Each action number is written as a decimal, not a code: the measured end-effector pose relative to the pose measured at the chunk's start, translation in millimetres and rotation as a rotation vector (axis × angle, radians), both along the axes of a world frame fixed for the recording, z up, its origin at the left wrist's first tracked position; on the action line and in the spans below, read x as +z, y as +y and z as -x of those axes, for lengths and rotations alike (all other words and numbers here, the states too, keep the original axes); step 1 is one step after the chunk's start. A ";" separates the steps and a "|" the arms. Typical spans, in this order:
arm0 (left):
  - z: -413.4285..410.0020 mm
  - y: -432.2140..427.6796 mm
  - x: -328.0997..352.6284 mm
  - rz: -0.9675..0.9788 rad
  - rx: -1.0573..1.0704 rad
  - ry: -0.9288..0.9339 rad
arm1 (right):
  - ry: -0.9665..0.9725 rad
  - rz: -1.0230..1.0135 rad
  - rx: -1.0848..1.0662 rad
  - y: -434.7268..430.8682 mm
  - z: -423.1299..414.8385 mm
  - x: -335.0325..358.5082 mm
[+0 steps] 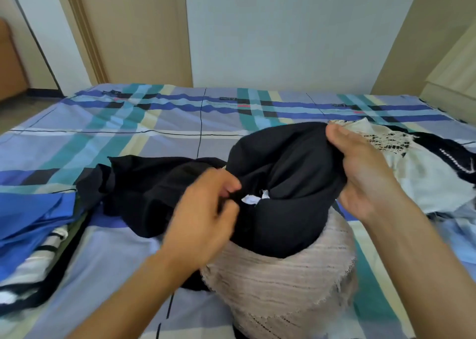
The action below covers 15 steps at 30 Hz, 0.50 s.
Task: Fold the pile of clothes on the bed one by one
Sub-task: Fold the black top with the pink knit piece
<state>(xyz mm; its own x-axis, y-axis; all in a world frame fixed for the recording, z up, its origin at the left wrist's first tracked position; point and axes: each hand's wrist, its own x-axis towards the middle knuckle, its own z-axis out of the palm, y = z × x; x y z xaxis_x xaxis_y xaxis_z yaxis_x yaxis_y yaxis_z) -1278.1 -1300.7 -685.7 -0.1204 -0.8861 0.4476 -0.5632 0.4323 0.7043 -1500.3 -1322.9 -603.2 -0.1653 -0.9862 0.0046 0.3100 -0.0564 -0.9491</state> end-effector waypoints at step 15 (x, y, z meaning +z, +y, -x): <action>37.2 3.2 -69.9 -0.077 -0.027 -0.506 | 1.251 0.574 -0.142 21.3 29.3 -44.6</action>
